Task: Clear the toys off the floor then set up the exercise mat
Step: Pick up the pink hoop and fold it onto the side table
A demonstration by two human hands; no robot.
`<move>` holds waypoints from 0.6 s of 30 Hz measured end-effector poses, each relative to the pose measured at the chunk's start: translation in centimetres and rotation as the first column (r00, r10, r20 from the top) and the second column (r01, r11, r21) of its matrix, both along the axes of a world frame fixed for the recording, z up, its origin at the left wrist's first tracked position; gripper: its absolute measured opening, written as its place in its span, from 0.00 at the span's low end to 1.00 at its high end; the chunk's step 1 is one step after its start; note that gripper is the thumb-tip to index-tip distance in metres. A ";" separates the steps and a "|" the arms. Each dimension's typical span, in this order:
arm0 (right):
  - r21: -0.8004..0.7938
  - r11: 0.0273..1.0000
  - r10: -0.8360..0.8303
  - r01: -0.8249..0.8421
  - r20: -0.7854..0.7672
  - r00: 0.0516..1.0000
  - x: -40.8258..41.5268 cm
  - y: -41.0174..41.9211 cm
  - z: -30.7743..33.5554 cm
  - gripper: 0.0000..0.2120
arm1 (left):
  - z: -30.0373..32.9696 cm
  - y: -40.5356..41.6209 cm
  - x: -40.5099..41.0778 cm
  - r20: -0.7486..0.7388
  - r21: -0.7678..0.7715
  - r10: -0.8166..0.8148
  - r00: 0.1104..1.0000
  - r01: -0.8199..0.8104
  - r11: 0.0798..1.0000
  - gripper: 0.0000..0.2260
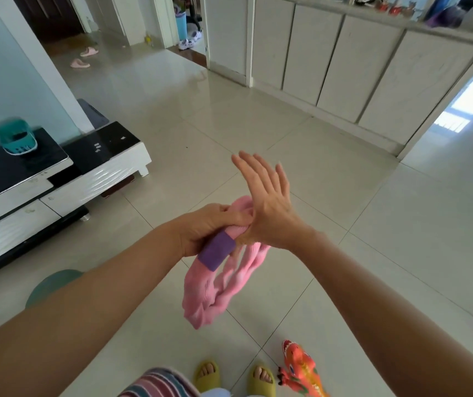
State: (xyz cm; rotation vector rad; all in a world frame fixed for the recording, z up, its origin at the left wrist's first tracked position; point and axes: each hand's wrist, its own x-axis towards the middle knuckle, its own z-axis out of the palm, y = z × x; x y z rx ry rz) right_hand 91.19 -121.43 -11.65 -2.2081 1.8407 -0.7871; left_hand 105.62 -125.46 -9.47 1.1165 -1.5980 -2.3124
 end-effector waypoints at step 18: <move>0.584 0.782 -0.622 -0.215 0.751 -0.222 1.4 5.9 -10.7 0.53 | 2.8 1.0 -1.8 -0.208 0.108 0.477 0.854 -0.465 0.879 0.06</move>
